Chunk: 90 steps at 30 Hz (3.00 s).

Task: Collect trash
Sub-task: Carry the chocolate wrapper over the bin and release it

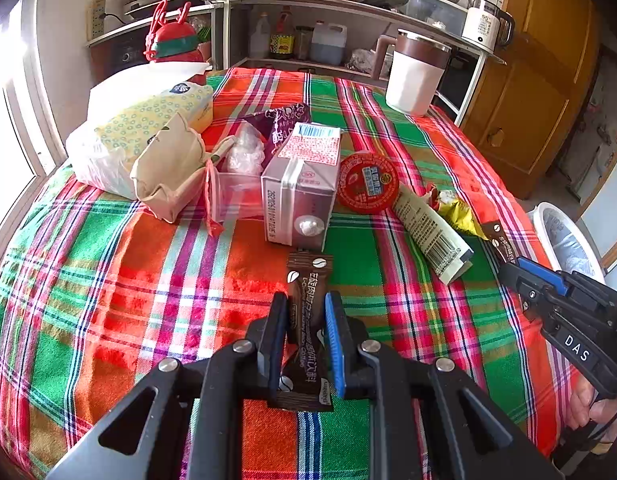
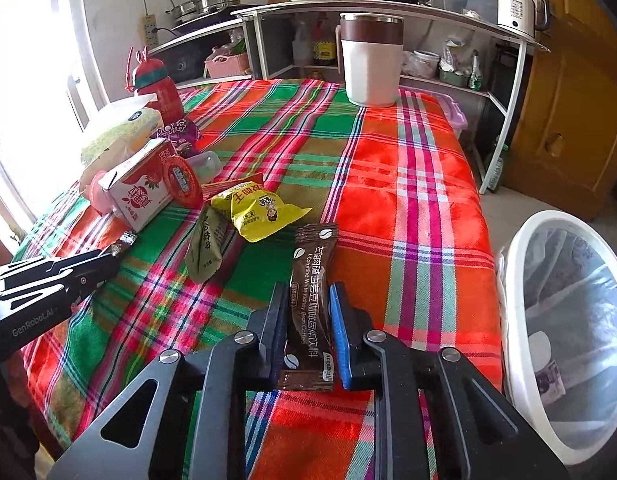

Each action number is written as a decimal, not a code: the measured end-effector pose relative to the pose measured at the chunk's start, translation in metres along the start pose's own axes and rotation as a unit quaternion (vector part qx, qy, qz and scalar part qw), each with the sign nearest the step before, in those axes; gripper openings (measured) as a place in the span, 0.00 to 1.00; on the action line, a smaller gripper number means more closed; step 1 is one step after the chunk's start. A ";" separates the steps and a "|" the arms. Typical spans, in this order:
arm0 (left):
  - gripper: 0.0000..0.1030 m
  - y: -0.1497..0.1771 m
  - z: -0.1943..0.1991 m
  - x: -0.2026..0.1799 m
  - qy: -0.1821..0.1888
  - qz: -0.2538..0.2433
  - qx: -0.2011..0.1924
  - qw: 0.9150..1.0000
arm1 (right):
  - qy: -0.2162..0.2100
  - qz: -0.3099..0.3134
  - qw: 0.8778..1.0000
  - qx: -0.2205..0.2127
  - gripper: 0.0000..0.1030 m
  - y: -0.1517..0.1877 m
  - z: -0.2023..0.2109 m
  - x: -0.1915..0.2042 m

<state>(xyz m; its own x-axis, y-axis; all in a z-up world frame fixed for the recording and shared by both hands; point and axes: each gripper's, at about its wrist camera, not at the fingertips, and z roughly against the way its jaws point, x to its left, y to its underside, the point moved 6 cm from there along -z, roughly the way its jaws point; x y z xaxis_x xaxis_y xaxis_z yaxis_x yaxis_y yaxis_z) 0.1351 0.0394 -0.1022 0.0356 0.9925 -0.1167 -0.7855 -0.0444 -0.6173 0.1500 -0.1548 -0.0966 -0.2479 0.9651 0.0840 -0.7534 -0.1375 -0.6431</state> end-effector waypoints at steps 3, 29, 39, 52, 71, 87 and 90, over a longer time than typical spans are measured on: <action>0.20 -0.002 0.006 -0.001 0.001 -0.003 -0.007 1.000 | -0.002 -0.003 1.000 -0.006 0.21 0.000 0.005 -0.001; 0.20 -0.027 0.049 -0.086 0.064 -0.064 -0.058 0.994 | 0.014 -0.051 0.996 -0.065 0.21 -0.002 0.068 -0.042; 0.20 -0.039 0.053 -0.164 0.125 -0.118 -0.069 0.983 | 0.051 -0.093 0.991 -0.085 0.21 0.006 0.099 -0.099; 0.20 -0.029 0.037 -0.265 0.183 -0.180 -0.044 0.965 | 0.096 -0.149 0.981 -0.077 0.21 0.032 0.118 -0.176; 0.23 -0.005 0.000 -0.324 0.198 -0.213 0.009 0.957 | 0.121 -0.208 0.970 -0.023 0.22 0.072 0.096 -0.246; 0.50 -0.008 0.013 -0.306 0.196 -0.197 -0.002 0.961 | 0.124 -0.213 0.969 -0.037 0.29 0.068 0.105 -0.238; 0.51 -0.010 0.018 -0.295 0.189 -0.191 -0.008 0.963 | 0.120 -0.208 0.970 -0.048 0.29 0.063 0.112 -0.230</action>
<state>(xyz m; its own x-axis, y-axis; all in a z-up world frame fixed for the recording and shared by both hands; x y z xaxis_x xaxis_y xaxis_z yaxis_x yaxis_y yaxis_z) 0.1210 -0.2510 -0.0476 0.5444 0.8251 -0.1511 -0.6610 0.3111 -0.6829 0.0910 -0.4106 -0.0712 0.2215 0.9586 0.1791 -0.6955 0.2840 -0.6600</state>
